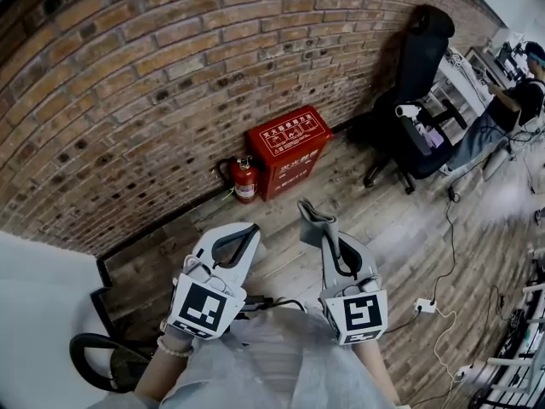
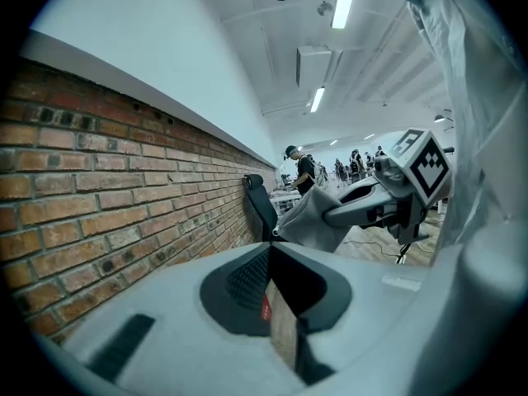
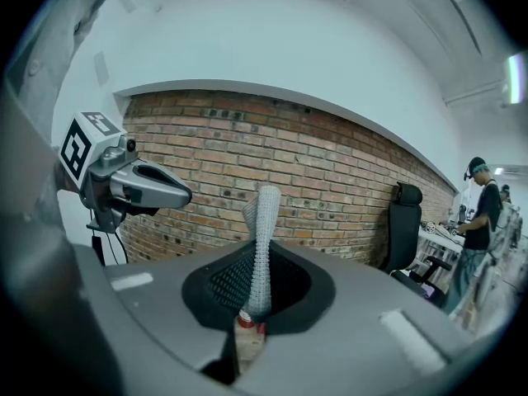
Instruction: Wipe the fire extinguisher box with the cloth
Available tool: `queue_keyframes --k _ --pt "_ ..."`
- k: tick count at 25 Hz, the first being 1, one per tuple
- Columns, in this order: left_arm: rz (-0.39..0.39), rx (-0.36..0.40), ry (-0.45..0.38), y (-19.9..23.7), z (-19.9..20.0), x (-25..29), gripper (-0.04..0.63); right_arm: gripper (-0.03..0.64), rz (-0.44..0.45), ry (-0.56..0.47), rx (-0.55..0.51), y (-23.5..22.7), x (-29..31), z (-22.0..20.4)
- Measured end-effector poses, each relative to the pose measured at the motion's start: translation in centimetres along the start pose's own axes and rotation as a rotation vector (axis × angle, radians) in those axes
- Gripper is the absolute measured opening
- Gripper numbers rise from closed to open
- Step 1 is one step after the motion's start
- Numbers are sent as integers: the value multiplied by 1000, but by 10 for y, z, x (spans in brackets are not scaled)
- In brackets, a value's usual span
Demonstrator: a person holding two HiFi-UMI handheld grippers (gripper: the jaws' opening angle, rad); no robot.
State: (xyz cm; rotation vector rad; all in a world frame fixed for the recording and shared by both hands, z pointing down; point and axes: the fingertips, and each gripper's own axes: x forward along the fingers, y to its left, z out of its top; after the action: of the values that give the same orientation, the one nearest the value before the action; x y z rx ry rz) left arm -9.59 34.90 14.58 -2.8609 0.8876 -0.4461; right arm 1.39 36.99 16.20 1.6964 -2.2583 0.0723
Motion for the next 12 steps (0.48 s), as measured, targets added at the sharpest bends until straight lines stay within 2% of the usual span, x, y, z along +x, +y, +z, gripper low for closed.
queue_keyframes --k 6,12 --pt "-22 15 9 3 -5 -5 -3 18 -32 -7 -3 3 -1 1" --pt "-34 27 -28 10 -4 -15 -3 18 -68 -20 4 14 -1 7"
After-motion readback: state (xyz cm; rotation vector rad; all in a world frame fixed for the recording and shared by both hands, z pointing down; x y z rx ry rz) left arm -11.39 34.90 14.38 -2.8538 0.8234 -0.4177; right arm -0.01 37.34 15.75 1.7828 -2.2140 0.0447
